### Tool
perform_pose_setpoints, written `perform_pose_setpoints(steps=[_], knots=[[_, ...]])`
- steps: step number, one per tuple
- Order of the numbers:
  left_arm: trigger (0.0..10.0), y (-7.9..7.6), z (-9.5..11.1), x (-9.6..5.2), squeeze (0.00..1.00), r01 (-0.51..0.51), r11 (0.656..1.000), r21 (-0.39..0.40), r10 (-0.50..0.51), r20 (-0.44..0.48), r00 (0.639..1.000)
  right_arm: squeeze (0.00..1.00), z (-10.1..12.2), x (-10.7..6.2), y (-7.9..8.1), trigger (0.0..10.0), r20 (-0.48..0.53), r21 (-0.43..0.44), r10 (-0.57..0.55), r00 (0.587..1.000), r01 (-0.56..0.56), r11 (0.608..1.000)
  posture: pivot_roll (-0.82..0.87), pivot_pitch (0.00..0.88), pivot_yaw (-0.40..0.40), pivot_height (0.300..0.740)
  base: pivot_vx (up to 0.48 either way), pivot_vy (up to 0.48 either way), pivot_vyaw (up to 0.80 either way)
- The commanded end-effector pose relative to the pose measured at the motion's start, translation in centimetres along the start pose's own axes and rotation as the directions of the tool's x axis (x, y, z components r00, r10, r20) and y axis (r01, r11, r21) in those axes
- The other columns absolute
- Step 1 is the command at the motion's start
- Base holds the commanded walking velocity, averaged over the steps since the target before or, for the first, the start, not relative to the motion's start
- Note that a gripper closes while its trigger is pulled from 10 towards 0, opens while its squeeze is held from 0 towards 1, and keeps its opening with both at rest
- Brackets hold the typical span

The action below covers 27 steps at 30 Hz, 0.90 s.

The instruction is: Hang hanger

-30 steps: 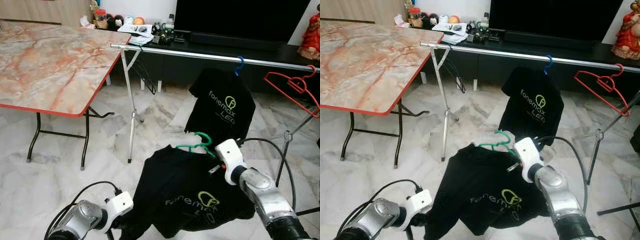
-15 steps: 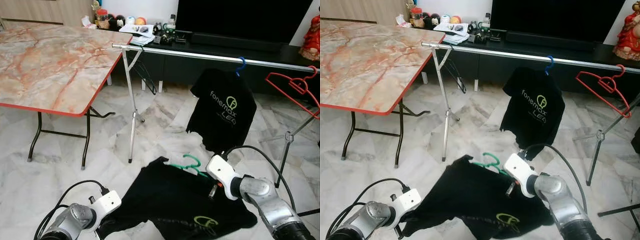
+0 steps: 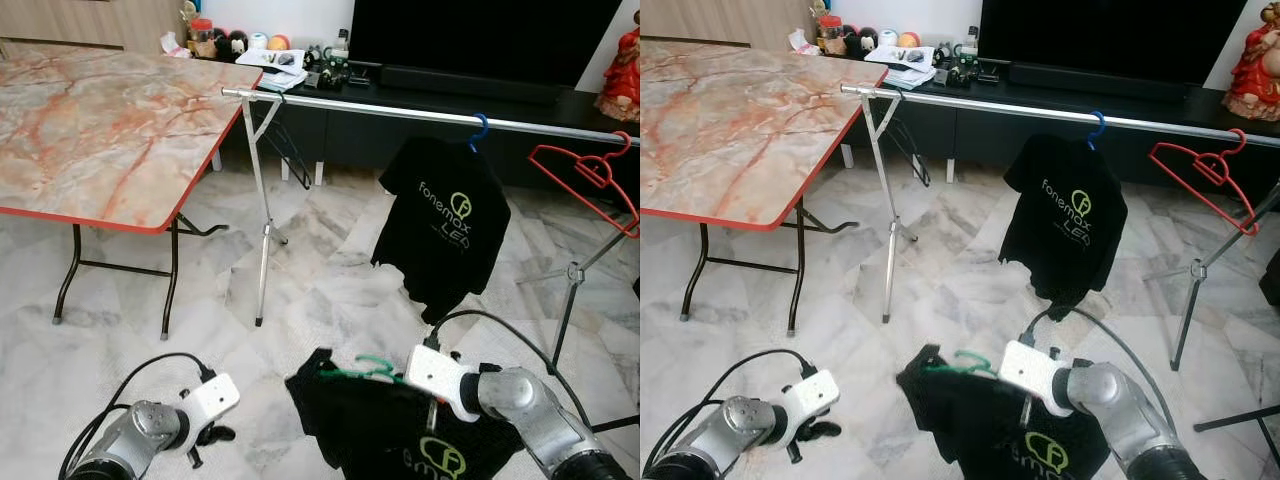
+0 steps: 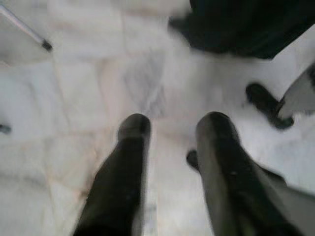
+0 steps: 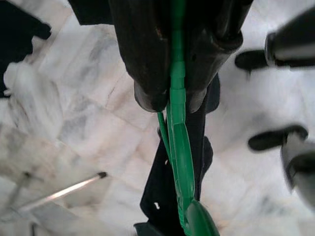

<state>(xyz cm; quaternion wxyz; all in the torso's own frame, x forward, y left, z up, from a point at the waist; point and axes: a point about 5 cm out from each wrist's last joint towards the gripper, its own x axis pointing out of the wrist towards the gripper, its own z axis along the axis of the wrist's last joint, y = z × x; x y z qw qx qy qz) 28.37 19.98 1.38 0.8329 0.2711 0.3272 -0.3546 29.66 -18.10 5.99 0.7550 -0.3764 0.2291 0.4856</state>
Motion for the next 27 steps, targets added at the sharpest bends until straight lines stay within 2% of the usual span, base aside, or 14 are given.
perform_pose_setpoints(steps=[1,4,6,7,8,9,10,13,15,19,20,21,24,27], knots=[[10.0,0.2,1.3,-0.3,1.0,0.035,0.999,0.001,-0.035,0.082,0.996,0.0,-0.7,0.0,0.4,10.0,-0.037,-0.048,0.02,0.999,-0.022,0.999,0.05,0.079,-0.083,0.74,0.0,0.0,0.0],[10.0,0.5,3.7,-0.7,1.0,0.1,0.992,-0.075,-0.082,0.206,0.975,0.0,-0.9,0.6,0.3,10.0,-0.079,-0.104,-0.005,0.997,-0.003,0.995,0.06,0.079,-0.083,0.74,0.0,0.0,0.0],[10.0,0.4,4.5,-0.9,1.0,0.116,0.991,-0.072,-0.095,0.253,0.963,0.0,-0.8,0.8,0.5,10.0,-0.077,-0.112,-0.004,0.997,-0.005,0.994,0.06,0.08,-0.084,0.74,0.0,0.0,0.0],[10.0,0.4,5.4,-1.0,0.97,0.136,0.988,-0.073,-0.107,0.307,0.946,0.0,-0.6,0.9,0.6,10.0,-0.058,-0.108,0.0,0.998,-0.007,0.994,0.06,0.08,-0.084,0.74,0.0,0.0,0.0],[10.0,0.3,5.7,-1.1,0.58,0.144,0.986,-0.08,-0.11,0.33,0.937,0.0,-0.5,1.0,0.6,10.0,-0.052,-0.106,0.0,0.999,-0.006,0.994,0.06,0.08,-0.084,0.74,0.0,0.0,0.0],[10.0,0.3,6.1,-1.2,0.0,0.151,0.984,-0.09,-0.11,0.351,0.93,0.0,-0.4,1.1,0.6,10.0,-0.048,-0.112,-0.003,0.999,-0.002,0.994,0.06,0.081,-0.083,0.74,0.0,0.0,0.0],[10.0,0.3,6.3,-1.2,0.0,0.155,0.983,-0.097,-0.11,0.364,0.925,0.0,-0.3,1.2,0.7,10.0,-0.047,-0.117,-0.005,0.999,0.0,0.993,0.06,0.08,-0.083,0.74,0.0,0.0,0.0],[10.0,0.3,7.2,-1.3,0.0,0.115,0.993,-0.025,-0.097,0.381,0.919,0.0,0.0,1.5,0.8,10.0,-0.026,-0.128,-0.012,1.0,0.008,0.992,0.06,0.083,-0.083,0.74,0.0,0.0,0.0],[10.0,0.0,7.6,-1.4,0.0,0.13,0.991,-0.007,-0.118,0.381,0.917,0.0,0.2,1.6,0.6,10.0,-0.014,-0.14,-0.033,0.999,0.03,0.99,0.06,0.083,-0.082,0.74,0.0,0.0,0.0],[10.0,-0.4,7.4,-1.4,0.0,0.17,0.985,-0.023,-0.151,0.352,0.924,0.0,0.7,1.7,0.0,10.0,0.0,-0.166,-0.069,0.998,0.068,0.984,0.06,0.082,-0.076,0.74,0.0,0.0,0.0],[10.0,0.0,6.9,-0.9,0.0,0.117,0.991,-0.071,-0.093,0.278,0.956,0.0,1.2,1.7,-0.6,10.0,0.009,-0.189,-0.126,0.992,0.125,0.974,0.06,0.082,-0.075,0.74,0.0,0.0,0.0],[10.0,0.3,6.7,-0.5,0.0,0.065,0.991,-0.115,-0.037,0.234,0.972,0.0,1.4,1.8,-0.8,10.0,0.014,-0.197,-0.142,0.99,0.142,0.97,0.06,0.081,-0.072,0.74,0.0,0.0,0.0],[10.0,0.8,6.5,0.0,0.0,-0.009,0.978,-0.209,0.05,0.189,0.981,0.0,1.5,2.1,-0.4,10.0,0.024,-0.193,-0.136,0.99,0.138,0.971,0.06,0.082,-0.07,0.74,0.0,0.0,0.0],[10.0,1.2,6.8,0.3,0.0,-0.054,0.946,-0.32,0.117,0.183,0.976,0.0,1.4,2.7,0.4,10.0,0.027,-0.2,-0.134,0.991,0.136,0.97,0.06,0.083,-0.069,0.74,0.0,0.0,0.0]])
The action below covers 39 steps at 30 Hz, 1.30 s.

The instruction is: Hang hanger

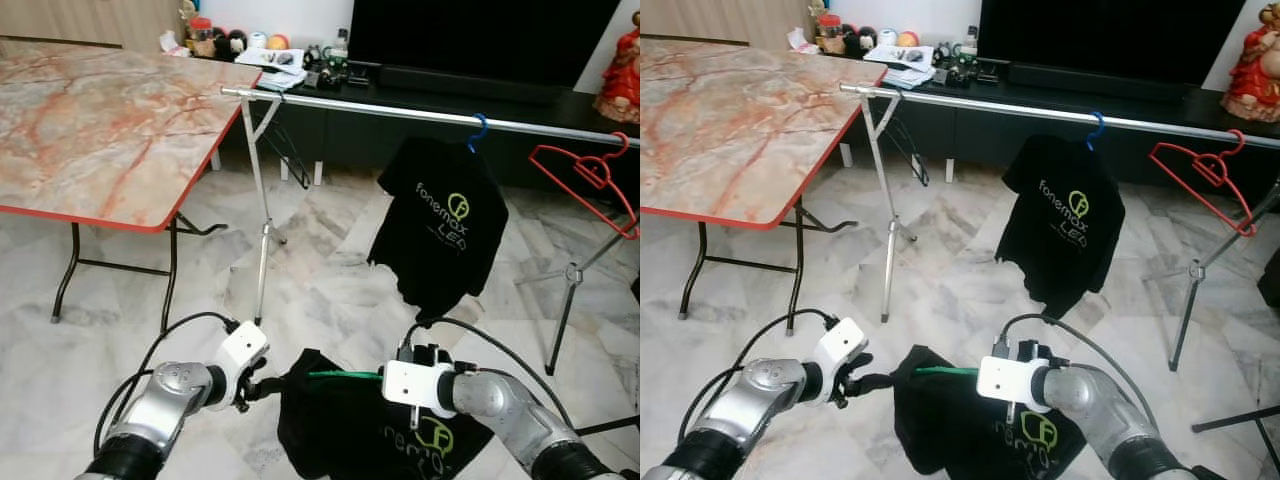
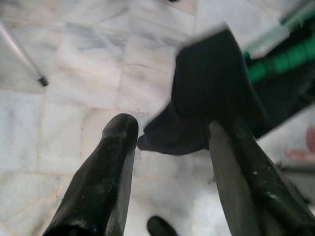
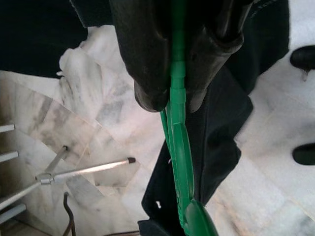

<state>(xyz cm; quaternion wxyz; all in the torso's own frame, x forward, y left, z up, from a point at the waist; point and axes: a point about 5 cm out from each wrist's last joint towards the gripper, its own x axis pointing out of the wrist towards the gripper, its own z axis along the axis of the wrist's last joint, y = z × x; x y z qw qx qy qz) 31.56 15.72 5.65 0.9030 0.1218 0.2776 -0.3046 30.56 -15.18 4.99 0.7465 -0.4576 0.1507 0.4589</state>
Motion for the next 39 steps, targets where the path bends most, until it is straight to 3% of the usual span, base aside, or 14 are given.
perform_pose_setpoints(steps=[1,9,17,21,29,39], knots=[[10.0,0.3,0.3,0.1,0.0,-0.041,0.998,-0.045,0.041,-0.001,0.999,0.0,-0.2,0.0,0.3,10.0,-0.004,-0.009,-0.013,1.0,0.013,1.0,0.07,0.083,-0.069,0.74,0.0,0.0,0.0],[10.0,-0.4,1.6,0.5,0.0,-0.028,0.993,-0.113,0.033,0.038,0.999,0.0,0.2,0.7,1.0,10.0,0.009,-0.031,-0.022,1.0,0.022,0.999,0.07,0.078,-0.066,0.74,0.0,0.0,0.0],[10.0,-1.4,1.2,0.7,0.0,0.032,0.997,-0.065,-0.033,-0.015,0.999,0.0,0.1,1.2,1.1,10.0,-0.012,-0.03,-0.065,0.998,0.065,0.997,0.08,0.068,-0.062,0.74,0.0,0.0,0.0],[10.0,-1.6,0.9,0.9,0.0,0.016,0.996,-0.086,-0.02,-0.042,0.999,0.0,0.5,1.4,0.7,10.0,0.003,-0.019,-0.095,0.995,0.095,0.995,0.08,0.063,-0.059,0.74,0.0,0.0,0.0],[10.0,-1.5,0.7,1.3,0.0,-0.046,0.992,-0.113,0.037,-0.083,0.996,0.0,2.4,1.5,0.3,10.0,0.137,-0.003,-0.108,0.985,0.11,0.994,0.08,0.066,-0.057,0.74,0.0,0.0,0.0],[10.0,-0.3,0.5,1.1,0.0,-0.17,0.981,-0.093,0.159,-0.118,0.98,0.0,2.1,1.5,0.8,10.0,0.138,0.0,-0.096,0.986,0.097,0.995,0.08,0.078,-0.058,0.74,0.0,0.0,0.0]])
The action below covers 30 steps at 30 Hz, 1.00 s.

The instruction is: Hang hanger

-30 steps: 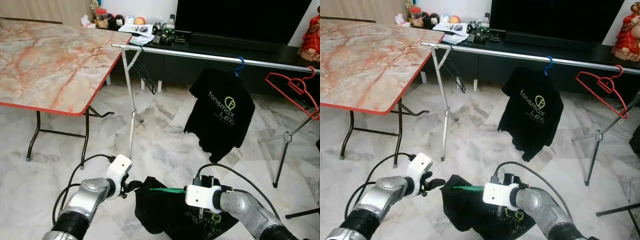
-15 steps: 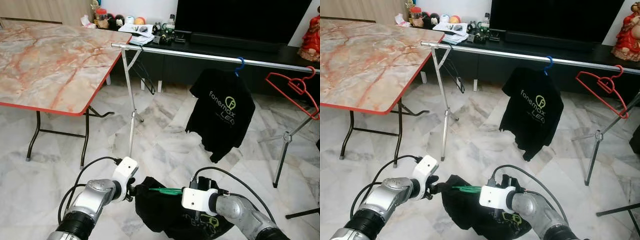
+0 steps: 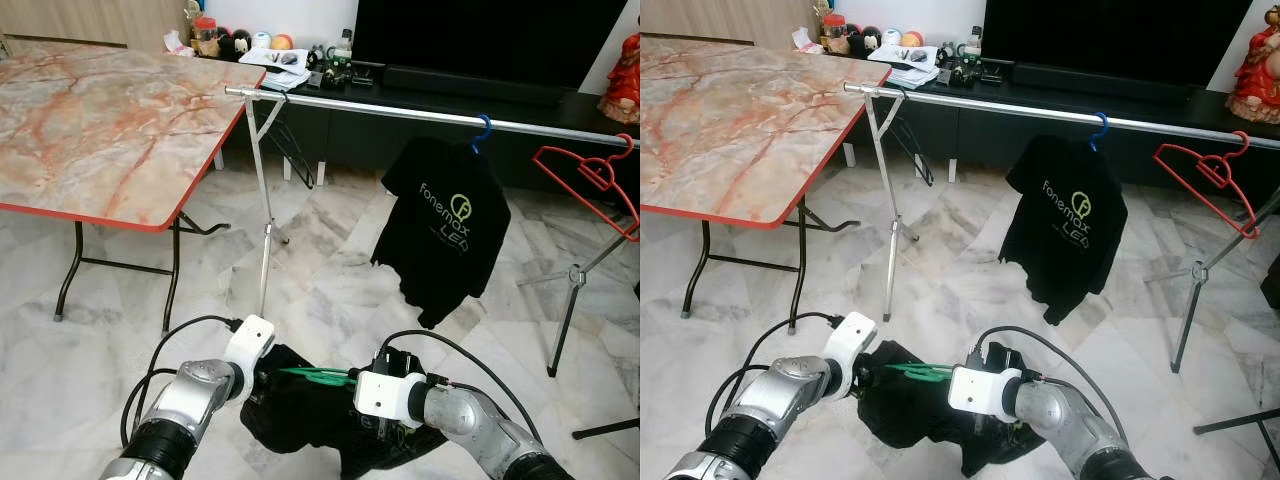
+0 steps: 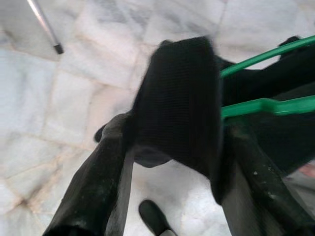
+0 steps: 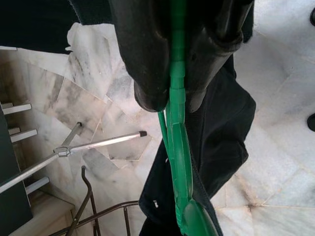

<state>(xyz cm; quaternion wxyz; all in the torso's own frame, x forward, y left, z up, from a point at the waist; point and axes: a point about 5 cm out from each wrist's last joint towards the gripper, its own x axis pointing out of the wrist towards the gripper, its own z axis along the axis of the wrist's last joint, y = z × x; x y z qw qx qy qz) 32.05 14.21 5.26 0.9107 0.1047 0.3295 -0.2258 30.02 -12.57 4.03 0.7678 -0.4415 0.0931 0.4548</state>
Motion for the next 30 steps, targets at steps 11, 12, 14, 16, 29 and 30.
perform_pose_setpoints(steps=[11,12,14,16,29,30], knots=[[2.5,0.5,-0.2,0.0,0.0,-0.024,0.999,0.026,0.024,-0.015,1.0,0.0,0.8,0.2,-0.7,10.0,0.042,0.003,-0.021,0.999,0.021,1.0,0.09,0.083,-0.061,0.74,0.0,0.0,0.0],[2.5,0.4,-0.2,0.0,0.0,-0.023,0.999,0.026,0.024,-0.015,1.0,0.0,0.8,0.2,-0.7,10.0,0.042,0.003,-0.021,0.999,0.021,1.0,0.09,0.083,-0.061,0.74,0.0,0.0,0.0],[3.0,0.2,0.1,0.0,0.0,-0.001,1.0,0.007,0.001,0.005,1.0,0.0,0.8,0.2,-0.7,10.0,0.043,0.004,-0.021,0.999,0.02,1.0,0.09,0.085,-0.062,0.74,0.0,0.0,0.0],[0.0,0.1,0.1,0.0,0.0,0.008,1.0,0.015,-0.008,0.006,1.0,0.0,0.8,0.2,-0.7,10.0,0.044,0.006,-0.022,0.999,0.022,1.0,0.09,0.085,-0.062,0.74,0.0,0.0,0.0],[0.0,-0.1,0.1,0.0,0.0,0.035,0.999,0.023,-0.035,0.015,0.999,0.0,0.7,0.3,-0.6,10.0,0.037,0.008,-0.024,0.999,0.024,1.0,0.09,0.088,-0.061,0.74,0.0,0.0,0.0],[0.0,-0.2,0.1,0.0,0.0,0.038,0.999,0.023,-0.038,0.021,0.999,0.0,0.7,0.3,-0.6,10.0,0.036,0.008,-0.025,0.999,0.024,1.0,0.09,0.088,-0.061,0.74,0.0,0.0,0.0]])
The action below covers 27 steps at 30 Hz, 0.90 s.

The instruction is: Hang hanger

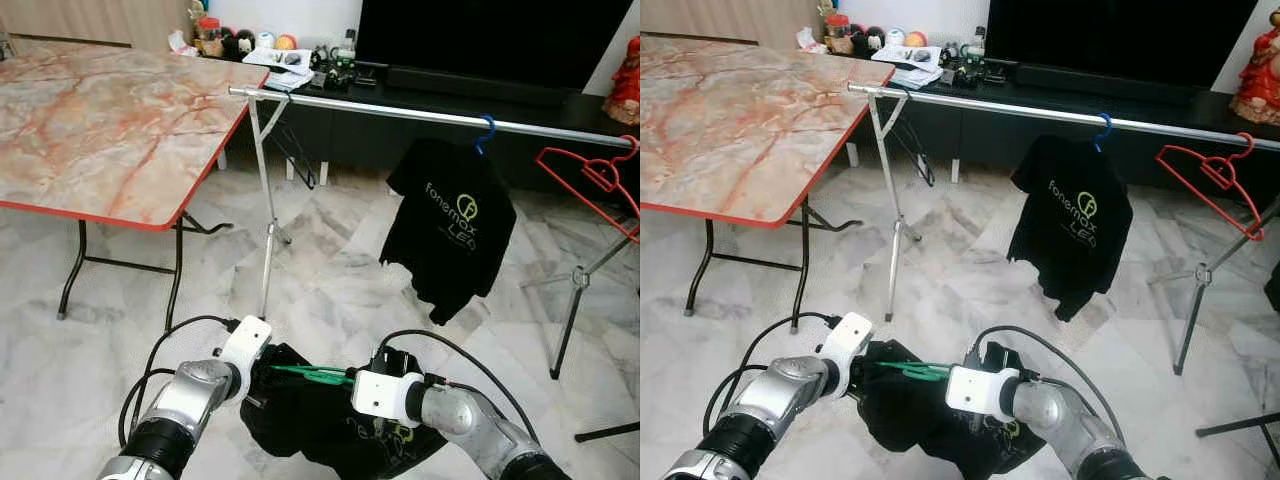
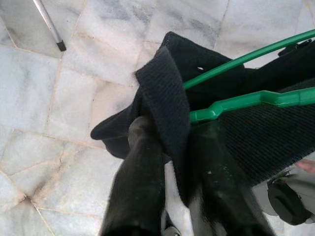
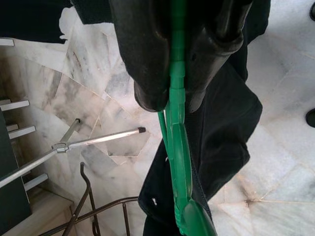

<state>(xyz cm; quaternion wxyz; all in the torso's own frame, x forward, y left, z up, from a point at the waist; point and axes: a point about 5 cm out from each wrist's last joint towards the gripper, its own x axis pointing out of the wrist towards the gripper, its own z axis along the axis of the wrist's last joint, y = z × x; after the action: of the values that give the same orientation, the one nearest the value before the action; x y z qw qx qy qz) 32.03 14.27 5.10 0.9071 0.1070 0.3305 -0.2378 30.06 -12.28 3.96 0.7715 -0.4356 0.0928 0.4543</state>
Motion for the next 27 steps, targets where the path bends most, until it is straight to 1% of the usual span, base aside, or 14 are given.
perform_pose_setpoints(steps=[1,8,11,14,16,17,18,19,20,22,23,25,26,27], knots=[[0.0,-0.2,0.3,-0.1,0.0,0.017,1.0,0.011,-0.017,0.028,0.999,0.0,0.5,0.1,-0.6,10.0,0.029,-0.004,-0.022,0.999,0.022,1.0,0.09,0.089,-0.061,0.74,0.0,0.0,0.0],[0.0,0.1,0.8,-0.2,0.0,-0.009,1.0,0.003,0.009,0.076,0.997,0.0,0.3,0.0,-0.6,10.0,0.022,-0.001,-0.024,0.999,0.024,1.0,0.09,0.09,-0.061,0.74,0.0,0.0,0.0],[0.0,0.4,1.2,-0.3,0.0,-0.04,0.999,-0.023,0.042,0.108,0.993,0.0,0.2,0.0,-0.6,10.0,0.017,0.001,-0.027,0.999,0.027,1.0,0.09,0.089,-0.061,0.74,0.0,0.0,0.0],[0.0,1.3,1.9,-0.4,0.0,-0.112,0.99,-0.081,0.124,0.16,0.979,0.0,0.0,0.0,-0.7,10.0,0.003,0.017,-0.049,0.999,0.049,0.999,0.09,0.088,-0.062,0.74,0.0,0.0,0.0],[0.0,2.4,2.4,-0.7,0.0,-0.188,0.971,-0.15,0.216,0.204,0.955,0.0,-0.3,-0.2,-1.0,10.0,-0.012,0.043,-0.079,0.997,0.08,0.996,0.09,0.09,-0.063,0.74,0.0,0.0,0.0],[0.0,2.4,2.4,-0.7,0.0,-0.188,0.971,-0.15,0.216,0.204,0.955,0.0,-0.3,-0.2,-1.0,10.0,-0.012,0.043,-0.079,0.997,0.08,0.996,0.09,0.09,-0.063,0.74,0.0,0.0,0.0],[0.0,3.9,2.4,-1.2,0.0,-0.283,0.927,-0.247,0.338,0.217,0.916,0.0,-0.7,-0.5,-1.4,10.0,-0.025,0.079,-0.109,0.994,0.111,0.991,0.09,0.09,-0.063,0.74,0.0,0.0,0.0],[0.0,3.9,2.4,-1.2,0.0,-0.283,0.927,-0.247,0.338,0.217,0.916,0.0,-0.7,-0.5,-1.4,10.0,-0.025,0.079,-0.109,0.994,0.111,0.991,0.09,0.09,-0.063,0.74,0.0,0.0,0.0],[0.0,4.9,2.2,-1.6,0.0,-0.34,0.887,-0.314,0.413,0.205,0.887,0.0,-0.9,-0.8,-1.7,10.0,-0.029,0.1,-0.126,0.992,0.129,0.987,0.09,0.09,-0.063,0.74,0.0,0.0,0.0],[0.0,5.9,1.8,-2.0,0.0,-0.397,0.838,-0.373,0.486,0.183,0.854,0.0,-1.2,-1.1,-1.8,10.0,-0.04,0.105,-0.142,0.989,0.145,0.984,0.08,0.091,-0.063,0.74,0.0,0.0,0.0],[0.0,6.6,1.2,-2.3,0.0,-0.433,0.792,-0.431,0.537,0.154,0.829,0.0,-1.7,-1.4,-1.7,10.0,-0.063,0.107,-0.146,0.987,0.153,0.982,0.08,0.091,-0.064,0.74,0.0,0.0,0.0],[0.0,6.9,0.9,-2.5,0.0,-0.449,0.773,-0.448,0.556,0.139,0.819,0.0,-2.0,-1.6,-1.5,10.0,-0.073,0.111,-0.144,0.987,0.152,0.982,0.08,0.091,-0.065,0.74,0.0,0.0,0.0],[0.0,6.9,0.9,-2.5,0.0,-0.449,0.773,-0.448,0.556,0.139,0.819,0.0,-2.0,-1.6,-1.5,10.0,-0.073,0.111,-0.144,0.987,0.152,0.982,0.08,0.091,-0.065,0.74,0.0,0.0,0.0],[0.0,7.0,0.5,-2.5,0.0,-0.468,0.768,-0.438,0.563,0.114,0.818,0.0,-2.2,-1.8,-1.2,10.0,-0.076,0.118,-0.141,0.987,0.149,0.982,0.08,0.093,-0.066,0.74,0.0,0.0,0.0]])
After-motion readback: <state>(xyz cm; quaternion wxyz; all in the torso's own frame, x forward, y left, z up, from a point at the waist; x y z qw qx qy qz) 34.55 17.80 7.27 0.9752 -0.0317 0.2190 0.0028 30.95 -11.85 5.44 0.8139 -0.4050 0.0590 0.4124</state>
